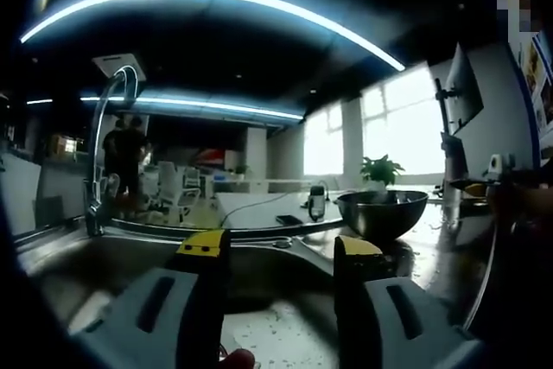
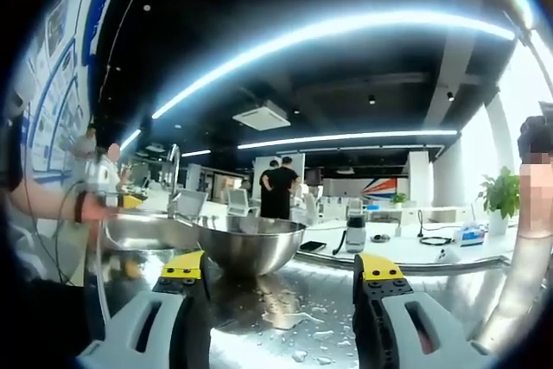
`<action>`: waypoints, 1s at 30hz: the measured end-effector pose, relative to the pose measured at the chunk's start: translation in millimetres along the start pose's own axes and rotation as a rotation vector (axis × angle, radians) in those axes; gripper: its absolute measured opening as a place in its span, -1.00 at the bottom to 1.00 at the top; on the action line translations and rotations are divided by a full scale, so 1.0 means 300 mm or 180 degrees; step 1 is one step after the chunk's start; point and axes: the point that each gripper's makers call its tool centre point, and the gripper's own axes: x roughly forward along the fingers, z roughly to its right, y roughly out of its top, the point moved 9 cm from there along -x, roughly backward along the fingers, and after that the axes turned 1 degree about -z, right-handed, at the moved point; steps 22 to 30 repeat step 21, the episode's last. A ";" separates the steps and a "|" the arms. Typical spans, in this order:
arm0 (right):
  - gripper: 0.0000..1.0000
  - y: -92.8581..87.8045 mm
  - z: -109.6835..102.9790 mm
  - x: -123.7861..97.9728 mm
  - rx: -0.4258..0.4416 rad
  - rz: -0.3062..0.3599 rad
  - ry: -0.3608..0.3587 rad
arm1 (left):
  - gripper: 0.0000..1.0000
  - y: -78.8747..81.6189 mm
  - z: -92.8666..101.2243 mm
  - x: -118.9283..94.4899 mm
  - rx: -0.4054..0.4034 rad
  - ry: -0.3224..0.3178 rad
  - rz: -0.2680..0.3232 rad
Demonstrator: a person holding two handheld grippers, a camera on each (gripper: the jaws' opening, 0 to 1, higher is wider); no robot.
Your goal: Pick up bowl with dirty water move over sink pour dirty water into sink return bowl to place
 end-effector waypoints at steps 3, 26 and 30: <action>0.20 0.000 -0.005 0.000 -0.0008 -0.0005 0.0004 | -0.07 0.000 0.000 0.000 0.0004 -0.0003 0.0003; 0.20 0.002 -0.018 -0.001 -0.0011 -0.0016 -0.0014 | -0.07 -0.001 0.001 0.001 0.0032 -0.0008 -0.0006; 0.20 0.002 -0.018 -0.001 -0.0011 -0.0016 -0.0014 | -0.07 -0.001 0.001 0.001 0.0032 -0.0008 -0.0006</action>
